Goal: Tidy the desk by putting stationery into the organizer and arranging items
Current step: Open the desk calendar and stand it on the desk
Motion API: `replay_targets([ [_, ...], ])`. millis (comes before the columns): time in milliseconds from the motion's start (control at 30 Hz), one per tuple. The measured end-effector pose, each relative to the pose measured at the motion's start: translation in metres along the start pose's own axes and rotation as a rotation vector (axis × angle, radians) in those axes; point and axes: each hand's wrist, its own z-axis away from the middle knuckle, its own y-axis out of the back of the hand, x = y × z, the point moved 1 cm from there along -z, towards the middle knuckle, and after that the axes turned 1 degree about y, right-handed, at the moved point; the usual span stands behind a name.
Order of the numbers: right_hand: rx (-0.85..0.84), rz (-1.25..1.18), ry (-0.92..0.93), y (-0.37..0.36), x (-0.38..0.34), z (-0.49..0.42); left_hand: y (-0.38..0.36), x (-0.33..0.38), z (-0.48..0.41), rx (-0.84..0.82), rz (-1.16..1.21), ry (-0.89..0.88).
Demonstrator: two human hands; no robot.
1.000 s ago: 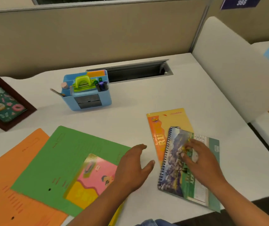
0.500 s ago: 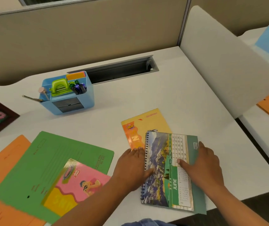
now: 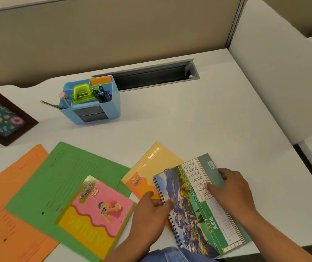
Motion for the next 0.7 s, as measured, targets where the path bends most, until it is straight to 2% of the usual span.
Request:
replay_targets([
  [100, -0.030, -0.094, 0.015, 0.002, 0.001, -0.006, 0.003, 0.003, -0.002, -0.003, 0.206, 0.005],
  [300, -0.047, -0.296, 0.041, 0.028, -0.004, -0.016, 0.002, 0.038, -0.003, 0.016, 0.269, -0.185],
  [400, 0.106, -0.217, 0.198, 0.058, -0.015, -0.021, 0.011, 0.072, -0.004, -0.008, 0.173, -0.387],
  [567, 0.267, -0.110, 0.592, 0.109, -0.047, -0.024, 0.034, 0.137, -0.003, 0.018, -0.217, -0.703],
  [633, 0.198, -0.274, 0.623, 0.119, -0.053, -0.024, 0.042, 0.156, 0.000, 0.044, -0.282, -0.804],
  [700, 0.111, -0.521, 0.566, 0.120, -0.057, -0.023, 0.047, 0.169, 0.004, 0.074, -0.289, -0.889],
])
